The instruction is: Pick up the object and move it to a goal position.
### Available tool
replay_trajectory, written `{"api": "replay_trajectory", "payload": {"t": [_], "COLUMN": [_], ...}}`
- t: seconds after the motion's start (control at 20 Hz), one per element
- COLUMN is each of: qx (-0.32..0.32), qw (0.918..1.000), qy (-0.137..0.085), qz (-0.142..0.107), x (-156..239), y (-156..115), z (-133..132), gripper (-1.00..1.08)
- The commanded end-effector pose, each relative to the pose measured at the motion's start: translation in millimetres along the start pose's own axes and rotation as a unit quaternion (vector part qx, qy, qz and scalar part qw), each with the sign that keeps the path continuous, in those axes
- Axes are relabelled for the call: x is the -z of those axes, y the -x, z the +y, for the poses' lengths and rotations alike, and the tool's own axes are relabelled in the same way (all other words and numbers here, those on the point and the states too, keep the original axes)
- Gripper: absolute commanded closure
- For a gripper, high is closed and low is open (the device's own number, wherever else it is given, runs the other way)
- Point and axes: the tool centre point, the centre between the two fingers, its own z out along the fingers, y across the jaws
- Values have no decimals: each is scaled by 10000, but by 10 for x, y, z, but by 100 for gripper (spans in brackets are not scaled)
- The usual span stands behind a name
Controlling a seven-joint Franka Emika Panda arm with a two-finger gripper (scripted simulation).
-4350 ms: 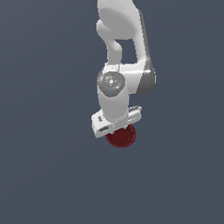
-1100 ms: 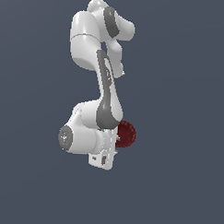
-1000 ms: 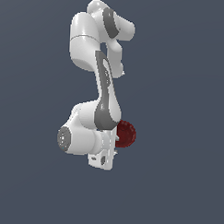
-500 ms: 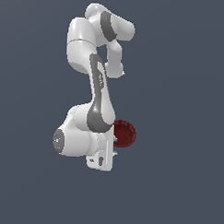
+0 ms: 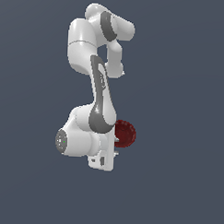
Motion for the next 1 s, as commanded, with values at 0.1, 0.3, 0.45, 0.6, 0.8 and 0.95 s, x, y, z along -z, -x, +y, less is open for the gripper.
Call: {"api": "replay_trajectory", "payload": {"t": [0.1, 0.3, 0.45, 0.6, 0.8, 0.95], "qx": [11, 14, 14, 14, 14, 14], "qw": [10000, 10000, 10000, 10000, 10000, 10000], "qy": [-7, -7, -7, -7, -7, -7], "qz": [4, 5, 5, 5, 5, 5], "x": [-155, -204, -204, -204, -204, -200], "y": [-2, -2, -2, -2, -2, -8], "z": [-7, -10, -10, -10, -10, -14], "gripper": [-20, -20, 108, 108, 108, 108]}}
